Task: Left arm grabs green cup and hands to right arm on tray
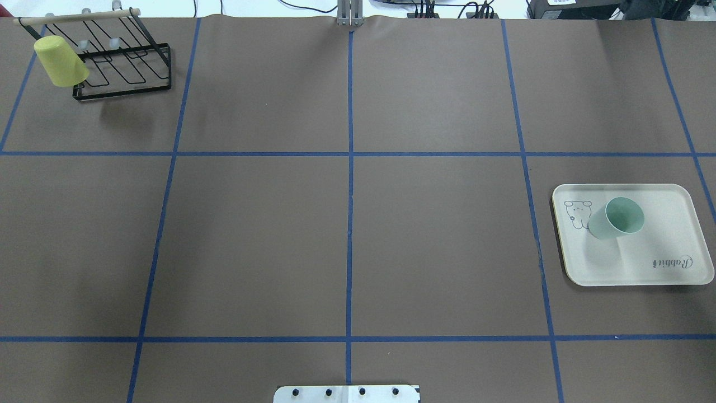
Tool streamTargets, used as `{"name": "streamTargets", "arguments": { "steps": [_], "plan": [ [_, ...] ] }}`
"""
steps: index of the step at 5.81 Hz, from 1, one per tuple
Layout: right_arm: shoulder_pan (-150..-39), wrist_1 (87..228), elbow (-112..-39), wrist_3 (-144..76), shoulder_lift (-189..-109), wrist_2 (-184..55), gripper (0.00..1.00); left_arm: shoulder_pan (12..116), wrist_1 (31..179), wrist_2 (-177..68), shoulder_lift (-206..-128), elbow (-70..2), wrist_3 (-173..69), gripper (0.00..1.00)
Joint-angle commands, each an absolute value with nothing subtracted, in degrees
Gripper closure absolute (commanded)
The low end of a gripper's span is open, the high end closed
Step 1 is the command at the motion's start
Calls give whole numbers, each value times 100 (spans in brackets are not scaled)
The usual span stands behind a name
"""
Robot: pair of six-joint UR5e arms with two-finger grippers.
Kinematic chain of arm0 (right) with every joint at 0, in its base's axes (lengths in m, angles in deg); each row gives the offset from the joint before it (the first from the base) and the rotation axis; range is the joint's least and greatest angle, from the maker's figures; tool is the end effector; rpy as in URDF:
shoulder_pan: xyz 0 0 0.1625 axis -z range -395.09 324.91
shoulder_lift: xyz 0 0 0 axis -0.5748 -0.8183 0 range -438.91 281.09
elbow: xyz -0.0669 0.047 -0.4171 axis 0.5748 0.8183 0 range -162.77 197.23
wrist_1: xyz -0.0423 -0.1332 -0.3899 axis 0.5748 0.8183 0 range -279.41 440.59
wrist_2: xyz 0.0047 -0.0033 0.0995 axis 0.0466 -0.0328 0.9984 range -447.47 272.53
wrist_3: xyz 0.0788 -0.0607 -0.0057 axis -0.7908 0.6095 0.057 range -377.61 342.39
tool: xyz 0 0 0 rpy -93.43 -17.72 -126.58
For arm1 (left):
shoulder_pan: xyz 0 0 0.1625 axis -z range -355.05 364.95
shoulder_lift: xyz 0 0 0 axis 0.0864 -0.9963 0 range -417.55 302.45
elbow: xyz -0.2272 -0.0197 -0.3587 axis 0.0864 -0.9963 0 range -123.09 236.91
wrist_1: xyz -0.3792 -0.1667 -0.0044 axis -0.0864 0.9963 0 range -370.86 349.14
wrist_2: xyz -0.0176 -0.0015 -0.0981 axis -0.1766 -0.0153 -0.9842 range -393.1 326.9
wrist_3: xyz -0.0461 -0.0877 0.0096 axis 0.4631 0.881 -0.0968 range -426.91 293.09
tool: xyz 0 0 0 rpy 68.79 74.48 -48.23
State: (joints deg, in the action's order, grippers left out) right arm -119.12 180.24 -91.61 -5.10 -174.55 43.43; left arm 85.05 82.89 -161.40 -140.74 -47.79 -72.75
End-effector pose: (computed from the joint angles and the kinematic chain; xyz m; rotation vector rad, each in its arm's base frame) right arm 0.0215 -0.4488 0.5650 0.1004 -0.7124 -0.3306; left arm 0.0072 -0.4571 0.5872 0.1724 0.6757 0.3316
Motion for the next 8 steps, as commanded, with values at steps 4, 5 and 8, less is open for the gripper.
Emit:
{"name": "streamTargets", "arguments": {
  "steps": [4,5,8],
  "plan": [
    [-12781,17860,-8631,-161,-18095,4411,0,9723,8608,-16387,-14079,-3793,-8120,0],
    [-12746,17789,-8630,-266,-18087,4341,0,9854,8443,-16771,-14070,-3810,-8045,0],
    [-12720,17788,-8630,-276,-18078,4305,0,9795,8239,-16768,-14149,-3994,-7112,0]
  ]
}}
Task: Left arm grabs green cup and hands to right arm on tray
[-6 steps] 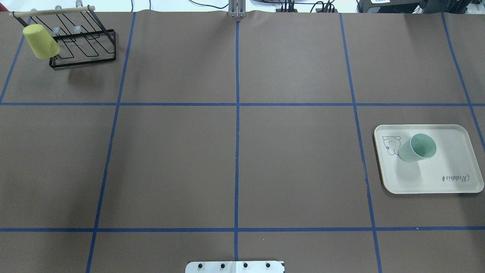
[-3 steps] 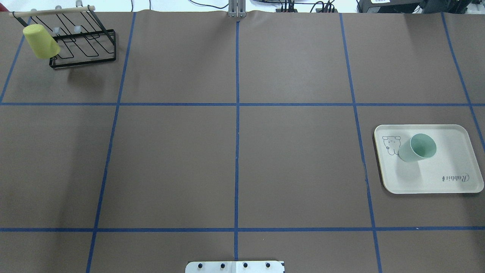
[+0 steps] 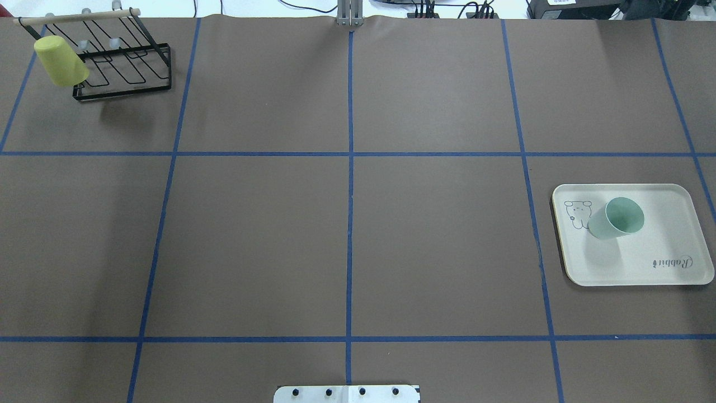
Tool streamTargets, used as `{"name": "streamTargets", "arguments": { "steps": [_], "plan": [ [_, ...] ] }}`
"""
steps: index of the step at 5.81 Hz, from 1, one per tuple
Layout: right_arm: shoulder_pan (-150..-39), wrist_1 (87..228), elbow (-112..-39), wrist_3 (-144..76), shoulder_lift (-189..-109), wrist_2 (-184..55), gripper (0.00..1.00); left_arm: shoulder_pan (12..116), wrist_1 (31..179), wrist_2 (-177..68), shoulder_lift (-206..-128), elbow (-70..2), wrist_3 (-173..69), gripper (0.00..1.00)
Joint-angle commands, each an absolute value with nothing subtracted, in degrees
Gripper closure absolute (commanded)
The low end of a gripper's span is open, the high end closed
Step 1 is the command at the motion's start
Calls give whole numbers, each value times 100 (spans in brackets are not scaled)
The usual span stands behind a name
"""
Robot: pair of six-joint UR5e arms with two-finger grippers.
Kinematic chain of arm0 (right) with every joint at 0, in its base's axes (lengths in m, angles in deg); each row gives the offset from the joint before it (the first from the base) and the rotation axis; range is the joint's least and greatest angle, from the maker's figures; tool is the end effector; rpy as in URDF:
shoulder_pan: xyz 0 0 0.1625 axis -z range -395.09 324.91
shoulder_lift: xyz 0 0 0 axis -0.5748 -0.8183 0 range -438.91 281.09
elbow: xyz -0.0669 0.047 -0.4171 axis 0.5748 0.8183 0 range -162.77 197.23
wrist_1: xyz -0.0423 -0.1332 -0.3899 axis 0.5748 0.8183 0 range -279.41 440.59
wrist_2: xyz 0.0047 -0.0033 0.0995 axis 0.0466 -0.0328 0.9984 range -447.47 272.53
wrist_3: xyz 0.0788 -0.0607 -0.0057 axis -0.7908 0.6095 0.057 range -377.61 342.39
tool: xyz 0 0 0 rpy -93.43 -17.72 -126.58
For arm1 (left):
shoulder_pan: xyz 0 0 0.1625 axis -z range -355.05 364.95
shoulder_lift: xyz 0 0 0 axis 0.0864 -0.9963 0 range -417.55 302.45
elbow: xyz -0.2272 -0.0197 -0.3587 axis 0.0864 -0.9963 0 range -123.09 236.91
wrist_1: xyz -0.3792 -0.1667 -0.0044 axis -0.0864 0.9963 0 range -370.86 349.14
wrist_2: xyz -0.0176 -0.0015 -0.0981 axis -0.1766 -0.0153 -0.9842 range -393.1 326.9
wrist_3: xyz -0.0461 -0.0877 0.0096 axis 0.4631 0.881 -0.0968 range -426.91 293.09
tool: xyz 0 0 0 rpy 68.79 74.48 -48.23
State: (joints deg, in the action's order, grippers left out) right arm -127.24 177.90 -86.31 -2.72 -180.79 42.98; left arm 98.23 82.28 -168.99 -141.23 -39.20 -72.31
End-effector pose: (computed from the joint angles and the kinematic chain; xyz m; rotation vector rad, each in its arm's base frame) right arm 0.0835 -0.3933 0.6524 0.0111 -0.7125 -0.1780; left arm -0.0873 -0.4442 0.6505 0.1086 0.7949 0.0556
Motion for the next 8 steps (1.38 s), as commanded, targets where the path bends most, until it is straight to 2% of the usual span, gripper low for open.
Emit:
{"name": "streamTargets", "arguments": {
  "steps": [1,5,8],
  "plan": [
    [-12720,17788,-8648,-276,-18069,4305,0,9585,8257,-16296,-14123,-4308,-7173,0],
    [-12421,17105,-8631,-1003,-18095,4287,0,9469,8230,-16660,-14096,-4355,-7165,0],
    [-12386,17094,-8613,-1014,-18113,4296,0,9478,8283,-16661,-13982,-4373,-7174,0]
  ]
}}
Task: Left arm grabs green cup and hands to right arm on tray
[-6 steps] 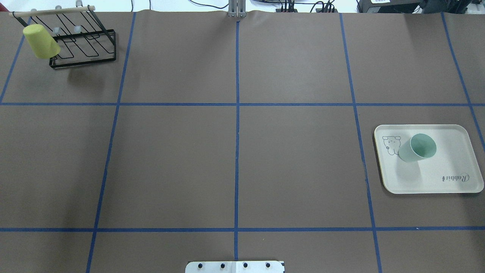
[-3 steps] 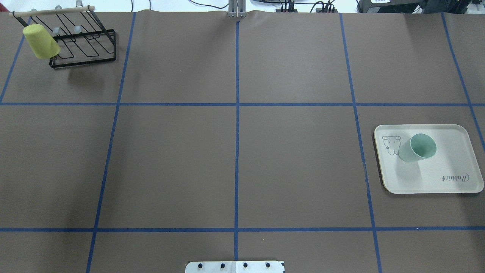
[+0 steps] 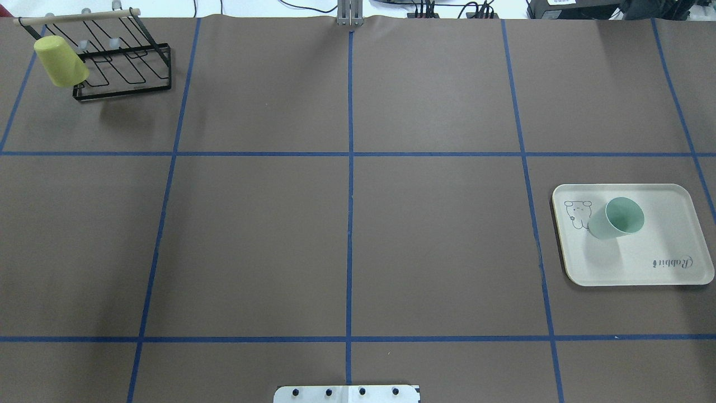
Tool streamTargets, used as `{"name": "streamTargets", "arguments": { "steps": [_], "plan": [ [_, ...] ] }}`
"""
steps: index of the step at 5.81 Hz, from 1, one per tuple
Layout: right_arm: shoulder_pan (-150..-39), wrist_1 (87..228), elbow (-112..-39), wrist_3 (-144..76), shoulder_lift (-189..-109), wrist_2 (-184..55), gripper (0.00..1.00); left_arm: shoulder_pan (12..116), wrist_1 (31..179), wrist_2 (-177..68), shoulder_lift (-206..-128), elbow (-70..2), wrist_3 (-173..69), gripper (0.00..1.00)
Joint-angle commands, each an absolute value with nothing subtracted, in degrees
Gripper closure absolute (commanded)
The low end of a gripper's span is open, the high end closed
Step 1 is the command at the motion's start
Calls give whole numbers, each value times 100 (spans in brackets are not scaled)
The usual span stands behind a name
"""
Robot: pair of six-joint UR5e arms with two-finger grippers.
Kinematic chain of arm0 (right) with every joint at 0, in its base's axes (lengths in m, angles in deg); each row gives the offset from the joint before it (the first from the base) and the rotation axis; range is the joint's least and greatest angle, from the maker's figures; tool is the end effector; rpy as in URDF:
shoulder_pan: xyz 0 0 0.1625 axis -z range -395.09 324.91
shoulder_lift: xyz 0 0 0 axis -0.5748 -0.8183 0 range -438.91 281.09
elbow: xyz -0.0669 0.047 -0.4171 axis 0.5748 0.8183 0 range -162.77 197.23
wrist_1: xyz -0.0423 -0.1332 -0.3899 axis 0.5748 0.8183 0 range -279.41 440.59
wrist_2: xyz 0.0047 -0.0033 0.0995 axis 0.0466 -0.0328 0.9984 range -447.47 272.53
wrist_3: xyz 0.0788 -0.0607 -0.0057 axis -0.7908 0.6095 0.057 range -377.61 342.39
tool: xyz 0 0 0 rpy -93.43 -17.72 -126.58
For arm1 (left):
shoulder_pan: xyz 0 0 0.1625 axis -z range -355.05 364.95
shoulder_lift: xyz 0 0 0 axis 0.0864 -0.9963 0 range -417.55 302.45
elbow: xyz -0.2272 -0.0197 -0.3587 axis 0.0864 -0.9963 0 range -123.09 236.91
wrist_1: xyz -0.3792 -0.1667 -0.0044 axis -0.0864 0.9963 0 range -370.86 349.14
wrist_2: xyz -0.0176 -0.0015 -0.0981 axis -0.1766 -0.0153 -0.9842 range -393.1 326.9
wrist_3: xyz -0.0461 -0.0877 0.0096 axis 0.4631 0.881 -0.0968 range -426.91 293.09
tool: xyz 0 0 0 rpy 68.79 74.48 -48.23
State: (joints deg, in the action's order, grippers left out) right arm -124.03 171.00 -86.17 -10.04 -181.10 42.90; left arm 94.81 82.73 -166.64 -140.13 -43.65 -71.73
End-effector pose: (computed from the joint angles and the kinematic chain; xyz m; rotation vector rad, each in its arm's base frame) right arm 0.0613 -0.4042 0.6442 0.0534 -0.7033 -0.1491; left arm -0.0636 -0.4443 0.6225 0.1425 0.7543 0.1270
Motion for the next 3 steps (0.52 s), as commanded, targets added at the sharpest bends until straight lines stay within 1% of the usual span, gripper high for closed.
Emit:
{"name": "streamTargets", "arguments": {
  "steps": [1,3],
  "plan": [
    [-12368,17085,-8613,-1014,-18113,4305,0,9487,8283,-16652,-13973,-4321,-7165,0],
    [-12324,17085,-8613,-1014,-18113,4305,0,9487,8283,-16617,-13973,-4338,-7113,0]
  ]
}}
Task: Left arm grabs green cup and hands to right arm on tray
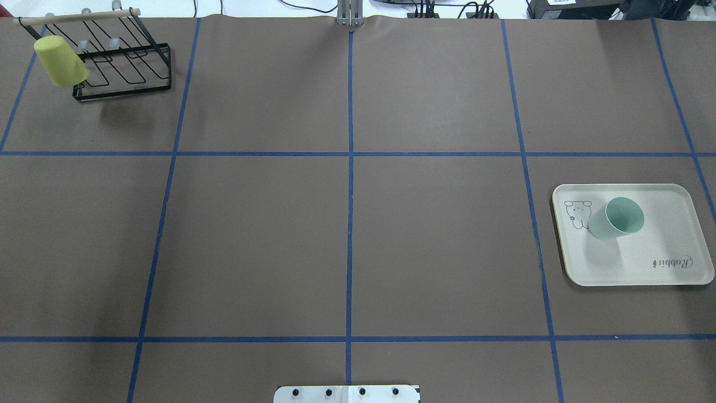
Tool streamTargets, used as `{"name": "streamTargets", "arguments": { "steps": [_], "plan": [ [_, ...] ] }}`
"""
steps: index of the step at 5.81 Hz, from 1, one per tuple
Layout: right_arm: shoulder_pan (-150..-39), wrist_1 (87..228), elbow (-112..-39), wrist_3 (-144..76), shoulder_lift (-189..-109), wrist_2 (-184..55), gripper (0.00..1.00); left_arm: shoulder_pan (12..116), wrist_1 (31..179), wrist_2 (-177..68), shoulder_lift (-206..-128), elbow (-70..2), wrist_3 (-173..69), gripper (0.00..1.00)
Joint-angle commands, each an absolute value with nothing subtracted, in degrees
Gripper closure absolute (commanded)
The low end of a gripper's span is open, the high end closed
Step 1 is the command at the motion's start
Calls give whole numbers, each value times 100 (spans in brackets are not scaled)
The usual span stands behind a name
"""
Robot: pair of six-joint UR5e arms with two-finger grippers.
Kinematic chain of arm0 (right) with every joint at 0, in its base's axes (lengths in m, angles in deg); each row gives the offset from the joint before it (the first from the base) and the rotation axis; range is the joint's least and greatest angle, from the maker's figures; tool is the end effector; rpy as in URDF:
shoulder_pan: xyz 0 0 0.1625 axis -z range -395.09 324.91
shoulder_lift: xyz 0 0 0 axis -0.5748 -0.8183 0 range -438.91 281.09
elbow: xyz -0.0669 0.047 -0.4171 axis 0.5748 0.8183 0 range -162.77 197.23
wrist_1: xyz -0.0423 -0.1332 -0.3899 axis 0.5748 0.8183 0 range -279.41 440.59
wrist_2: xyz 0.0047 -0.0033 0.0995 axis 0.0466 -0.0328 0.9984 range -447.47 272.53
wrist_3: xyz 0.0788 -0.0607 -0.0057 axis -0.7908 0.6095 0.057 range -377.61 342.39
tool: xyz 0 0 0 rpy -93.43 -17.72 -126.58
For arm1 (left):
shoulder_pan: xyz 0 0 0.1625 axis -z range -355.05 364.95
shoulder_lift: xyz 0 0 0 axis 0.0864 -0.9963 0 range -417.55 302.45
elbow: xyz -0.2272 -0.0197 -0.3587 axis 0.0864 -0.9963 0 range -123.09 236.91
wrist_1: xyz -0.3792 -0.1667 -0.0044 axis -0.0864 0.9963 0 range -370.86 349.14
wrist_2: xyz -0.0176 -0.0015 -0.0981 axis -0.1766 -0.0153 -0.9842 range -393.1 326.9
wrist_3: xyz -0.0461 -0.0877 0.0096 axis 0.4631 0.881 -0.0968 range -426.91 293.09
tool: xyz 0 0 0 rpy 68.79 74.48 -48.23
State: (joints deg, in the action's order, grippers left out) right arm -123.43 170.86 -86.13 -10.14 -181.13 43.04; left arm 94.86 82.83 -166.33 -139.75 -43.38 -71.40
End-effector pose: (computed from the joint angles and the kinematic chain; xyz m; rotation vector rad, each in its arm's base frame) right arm 0.0569 -0.4047 0.6444 0.0504 -0.7060 -0.1579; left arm -0.0644 -0.4412 0.6280 0.1314 0.7496 0.1169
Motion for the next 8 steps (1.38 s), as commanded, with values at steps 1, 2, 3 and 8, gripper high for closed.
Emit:
{"name": "streamTargets", "arguments": {
  "steps": [1,2,3,8],
  "plan": [
    [-12315,17077,-8613,-1005,-18113,4305,0,9487,8283,-16616,-13964,-4320,-7112,0],
    [-12315,17076,-8622,-1014,-18113,4305,0,9487,8275,-16660,-13956,-4303,-7112,0],
    [-12315,17076,-8622,-1014,-18113,4305,0,9487,8283,-16669,-13842,-4355,-7112,0],
    [-12315,17076,-8622,-1031,-18139,4331,0,9495,8292,-16669,-13771,-4373,-7130,0]
  ]
}}
